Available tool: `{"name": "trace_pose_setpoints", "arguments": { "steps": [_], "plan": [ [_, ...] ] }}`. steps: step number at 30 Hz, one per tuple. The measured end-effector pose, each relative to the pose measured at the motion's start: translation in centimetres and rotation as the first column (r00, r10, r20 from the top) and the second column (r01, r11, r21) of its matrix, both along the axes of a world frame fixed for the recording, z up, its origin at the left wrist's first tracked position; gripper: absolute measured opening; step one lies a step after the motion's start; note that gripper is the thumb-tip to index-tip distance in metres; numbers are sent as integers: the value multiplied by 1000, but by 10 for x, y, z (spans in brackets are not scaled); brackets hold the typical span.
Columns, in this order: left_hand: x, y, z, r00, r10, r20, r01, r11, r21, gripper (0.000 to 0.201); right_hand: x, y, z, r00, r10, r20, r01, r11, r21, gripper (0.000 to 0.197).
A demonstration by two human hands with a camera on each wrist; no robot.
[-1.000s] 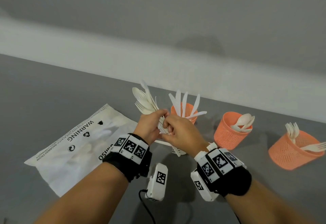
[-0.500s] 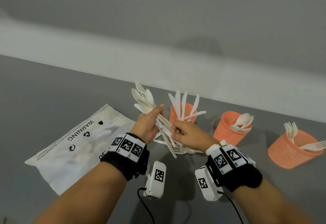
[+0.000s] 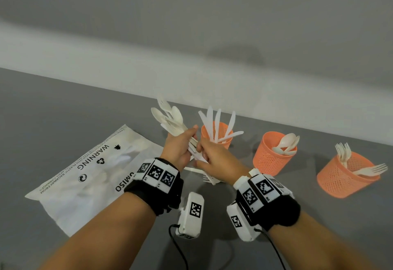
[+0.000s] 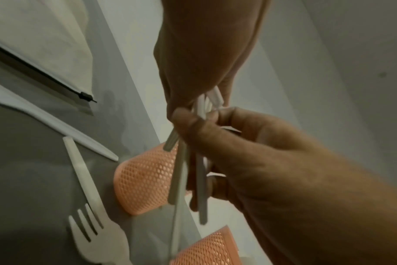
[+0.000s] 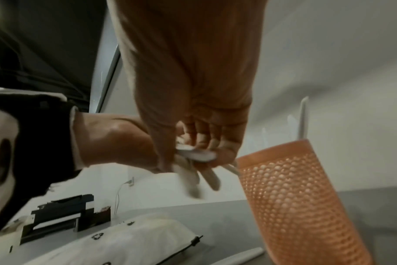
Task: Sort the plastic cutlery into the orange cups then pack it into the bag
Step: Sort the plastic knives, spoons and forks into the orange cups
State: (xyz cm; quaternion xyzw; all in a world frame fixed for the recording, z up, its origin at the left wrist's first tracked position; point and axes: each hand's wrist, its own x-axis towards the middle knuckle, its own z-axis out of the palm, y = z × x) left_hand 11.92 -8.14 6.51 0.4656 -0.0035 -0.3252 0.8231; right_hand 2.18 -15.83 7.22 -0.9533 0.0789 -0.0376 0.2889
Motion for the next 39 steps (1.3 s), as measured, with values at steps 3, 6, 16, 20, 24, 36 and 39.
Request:
{"name": "trace_pose_setpoints", "arguments": {
  "steps": [3,6,16,20,24,36,39],
  "plan": [
    [-2,0,1,999,-51,-12,51,998,26,13,-1,0,4,999,8,-31,-8,1000,-13,9],
    [8,3,-1,998,0,-63,1,1000,26,18,-9,-6,8,994,26,-106,-28,999,-19,17],
    [13,10,-6,982,134,135,-143,988,62,26,-34,-47,17,986,-165,-32,168,977,130,12],
    [-5,15,1,954,-139,267,149,989,-15,18,-20,-39,25,955,-271,121,200,888,414,20],
    [-16,19,4,834,-506,218,525,851,-32,12,-1,-23,32,917,-371,149,187,728,660,27],
    [-19,20,-9,716,-652,250,634,757,157,32,15,-28,37,889,-438,132,140,535,833,12],
    [-20,17,-10,721,-645,256,625,763,164,30,18,-30,40,886,-427,178,152,631,760,12]
  ]
}}
